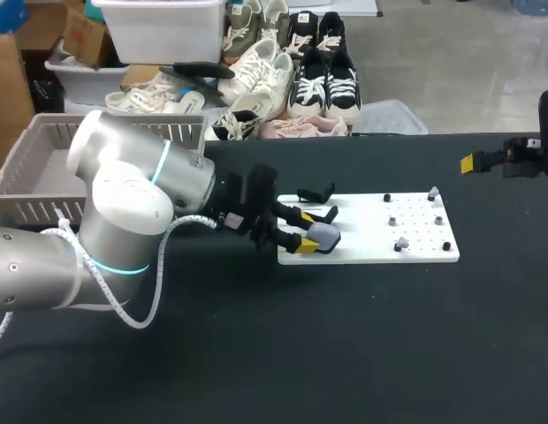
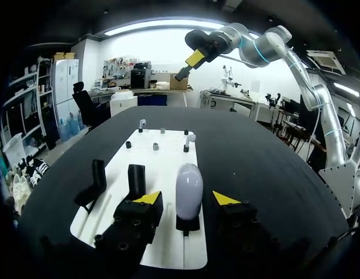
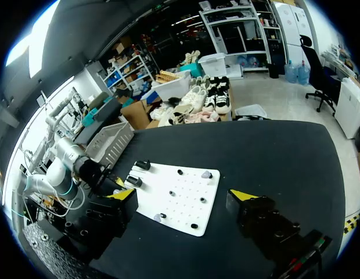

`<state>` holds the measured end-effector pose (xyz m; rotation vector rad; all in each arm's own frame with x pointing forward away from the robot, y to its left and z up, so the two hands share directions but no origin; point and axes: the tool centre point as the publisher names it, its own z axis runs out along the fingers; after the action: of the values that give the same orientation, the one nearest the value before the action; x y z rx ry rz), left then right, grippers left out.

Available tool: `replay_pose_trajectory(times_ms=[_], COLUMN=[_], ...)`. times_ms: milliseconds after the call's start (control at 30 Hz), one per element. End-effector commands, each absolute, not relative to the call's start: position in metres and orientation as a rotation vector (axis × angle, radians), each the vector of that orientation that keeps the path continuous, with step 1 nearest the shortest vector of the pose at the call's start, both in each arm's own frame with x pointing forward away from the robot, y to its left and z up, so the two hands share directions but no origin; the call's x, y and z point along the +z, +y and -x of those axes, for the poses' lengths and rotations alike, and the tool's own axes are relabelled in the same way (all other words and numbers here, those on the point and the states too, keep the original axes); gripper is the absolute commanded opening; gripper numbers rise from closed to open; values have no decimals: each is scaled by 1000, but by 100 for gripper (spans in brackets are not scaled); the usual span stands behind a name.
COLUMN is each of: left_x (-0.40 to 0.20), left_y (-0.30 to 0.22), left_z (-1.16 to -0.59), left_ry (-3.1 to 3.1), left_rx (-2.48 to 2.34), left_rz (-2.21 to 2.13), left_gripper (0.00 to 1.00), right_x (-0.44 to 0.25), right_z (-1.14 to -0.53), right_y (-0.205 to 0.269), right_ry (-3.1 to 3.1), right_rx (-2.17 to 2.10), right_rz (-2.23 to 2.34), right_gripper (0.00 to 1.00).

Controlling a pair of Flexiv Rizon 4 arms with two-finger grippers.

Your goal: Pick up each earbud case from the left stands, insert the matching earbuds, close the lid, and place the case in the box.

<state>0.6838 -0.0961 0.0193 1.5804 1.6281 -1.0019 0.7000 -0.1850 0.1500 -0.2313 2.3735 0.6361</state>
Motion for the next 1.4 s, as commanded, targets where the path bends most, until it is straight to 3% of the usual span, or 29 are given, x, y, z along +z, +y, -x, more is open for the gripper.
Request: replay_pose_trajectory(times_ms=[33, 667, 700, 800, 1400], left_x=[17, 15, 15, 14, 42], left_y=[-100, -105, -106, -106, -93], left_z=[-689, -688, -688, -687, -677], left_ry=[1630, 1627, 1626, 1623, 1550], left_rx=[-1002, -996, -995, -995, -1029], left_rz=[-1584, -1593, -1594, -1598, -1563], left_gripper=[54, 48, 45, 0, 0], right_x=[150, 150, 150, 150, 150], right_z=[-700, -700, -700, -700, -700], right_y=[-185, -185, -185, -185, -185], right_ry=[2374, 2374, 2374, 2374, 2374], right_rx=[636, 636, 636, 636, 636], right_rz=[231, 231, 231, 231, 231], right_gripper=[100, 100, 100, 100, 100])
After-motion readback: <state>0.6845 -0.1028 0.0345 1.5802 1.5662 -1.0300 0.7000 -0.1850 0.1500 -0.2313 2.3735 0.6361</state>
